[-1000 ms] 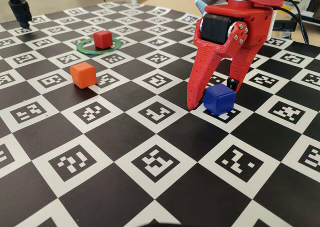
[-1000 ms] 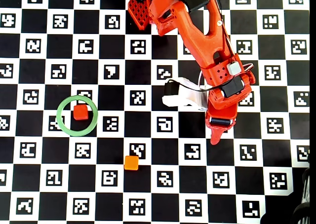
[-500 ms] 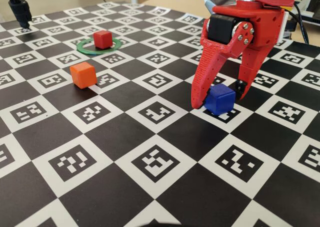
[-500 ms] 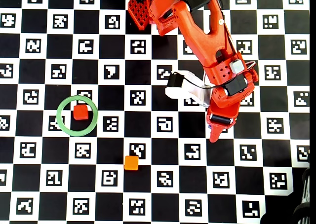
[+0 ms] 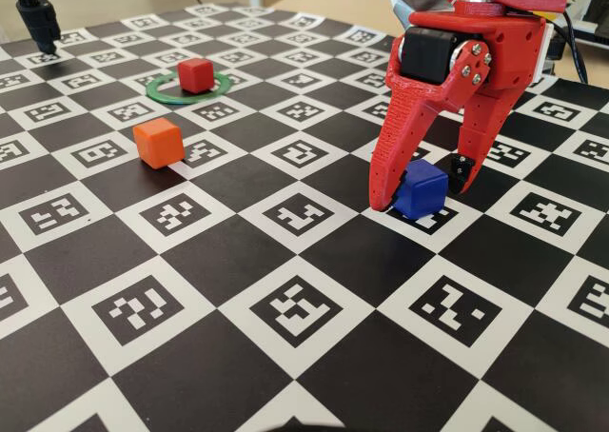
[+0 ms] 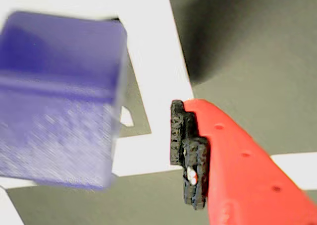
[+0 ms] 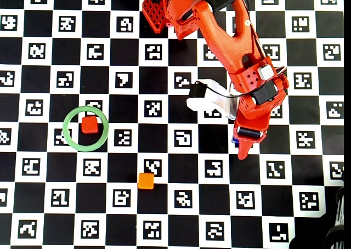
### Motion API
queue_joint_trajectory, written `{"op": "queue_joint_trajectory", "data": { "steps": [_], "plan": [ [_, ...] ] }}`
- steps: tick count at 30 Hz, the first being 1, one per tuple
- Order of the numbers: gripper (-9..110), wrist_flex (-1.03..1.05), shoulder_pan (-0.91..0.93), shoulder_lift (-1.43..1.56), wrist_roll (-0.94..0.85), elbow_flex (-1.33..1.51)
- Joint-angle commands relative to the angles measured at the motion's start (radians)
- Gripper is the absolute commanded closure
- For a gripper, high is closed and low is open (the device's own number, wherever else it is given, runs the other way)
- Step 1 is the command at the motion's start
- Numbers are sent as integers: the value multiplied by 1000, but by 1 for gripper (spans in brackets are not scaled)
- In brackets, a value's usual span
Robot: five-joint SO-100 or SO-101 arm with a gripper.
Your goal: Grab the red cube then put it in the green circle then put the blue cube on top and finally the orange cube on top
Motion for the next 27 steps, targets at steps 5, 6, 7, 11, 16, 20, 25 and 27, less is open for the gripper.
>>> {"op": "queue_joint_trajectory", "data": {
  "steps": [5,6,7,11,16,20,25,27],
  "plan": [
    [62,-23,20,11,-14,-28],
    [62,-25,20,11,-15,-28],
    [62,-25,18,11,-17,-28],
    [71,-34,23,9,-46,-26],
    [89,-44,26,14,-28,-11],
    [95,-48,20,17,-55,-9],
    [96,-51,21,31,-77,-8],
    [96,-41,25,48,-89,-8]
  ]
}}
